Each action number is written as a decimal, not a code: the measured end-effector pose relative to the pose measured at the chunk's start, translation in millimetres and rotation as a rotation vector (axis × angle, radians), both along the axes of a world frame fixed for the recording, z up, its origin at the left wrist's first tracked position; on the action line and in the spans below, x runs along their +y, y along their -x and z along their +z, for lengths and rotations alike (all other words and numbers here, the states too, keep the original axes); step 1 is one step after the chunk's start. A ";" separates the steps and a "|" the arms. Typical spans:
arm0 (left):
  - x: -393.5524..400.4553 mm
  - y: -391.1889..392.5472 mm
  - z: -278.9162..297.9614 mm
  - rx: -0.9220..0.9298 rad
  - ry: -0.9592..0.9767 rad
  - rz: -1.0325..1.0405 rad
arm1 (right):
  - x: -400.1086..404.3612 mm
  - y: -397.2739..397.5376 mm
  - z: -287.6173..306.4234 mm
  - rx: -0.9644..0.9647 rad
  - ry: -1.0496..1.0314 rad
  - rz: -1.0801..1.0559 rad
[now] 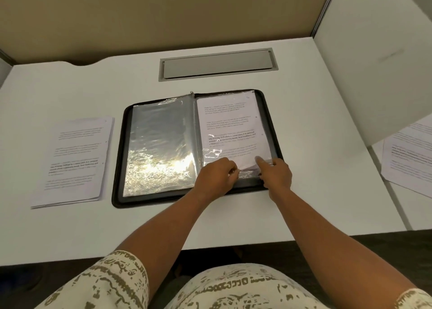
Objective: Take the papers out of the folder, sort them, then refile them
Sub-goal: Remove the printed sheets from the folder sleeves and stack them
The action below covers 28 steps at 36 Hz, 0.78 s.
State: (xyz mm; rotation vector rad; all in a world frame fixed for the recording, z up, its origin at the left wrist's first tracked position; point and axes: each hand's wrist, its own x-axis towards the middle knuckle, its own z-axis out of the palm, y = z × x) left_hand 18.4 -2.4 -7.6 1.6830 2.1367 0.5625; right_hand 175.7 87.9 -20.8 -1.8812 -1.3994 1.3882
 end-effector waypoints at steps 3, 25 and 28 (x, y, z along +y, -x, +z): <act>-1.4 -1.0 1.4 -0.016 0.002 0.002 | 1.9 -2.8 2.1 -0.034 -0.014 -0.006; -76.3 22.1 -14.9 -0.250 -0.050 0.251 | -31.5 -33.7 26.5 0.060 0.109 0.049; -93.8 21.8 -18.4 -0.266 -0.034 0.300 | -44.2 -42.9 30.3 0.101 0.178 0.052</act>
